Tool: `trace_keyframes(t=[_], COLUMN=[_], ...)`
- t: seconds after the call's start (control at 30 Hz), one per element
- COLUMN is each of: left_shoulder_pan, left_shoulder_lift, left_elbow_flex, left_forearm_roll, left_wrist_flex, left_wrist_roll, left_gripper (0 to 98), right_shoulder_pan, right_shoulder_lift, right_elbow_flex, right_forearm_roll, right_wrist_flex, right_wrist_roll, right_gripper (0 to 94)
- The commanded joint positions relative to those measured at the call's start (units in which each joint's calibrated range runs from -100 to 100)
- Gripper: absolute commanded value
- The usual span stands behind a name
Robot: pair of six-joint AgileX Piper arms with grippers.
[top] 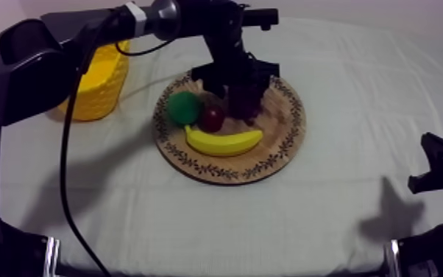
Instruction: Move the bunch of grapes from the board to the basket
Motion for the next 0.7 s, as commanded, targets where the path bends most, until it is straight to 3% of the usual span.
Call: trace_keyframes(t=[0.0,0.43,0.67], left_shoulder_pan=[-0.11,-0.46,-0.97], left_shoulder_lift=[0.69,5.33,7.6], left_elbow_flex=[-1.07,-8.4,-10.61], left_forearm_roll=[0.16,1.23,2.74], left_wrist_flex=[0.42,4.35,5.39], left_wrist_roll=[-0.16,-2.02,-3.38], left_gripper=[73.6,72.8,72.3], right_shoulder_pan=[0.01,0.01,0.01], right_shoulder_lift=[0.0,0.0,0.0], right_elbow_flex=[-0.01,-0.01,-0.01], right_forearm_roll=[0.02,0.02,0.02], right_wrist_flex=[0.0,0.0,0.0], right_wrist_roll=[0.02,0.02,0.02], right_gripper=[0.5,0.5,0.5])
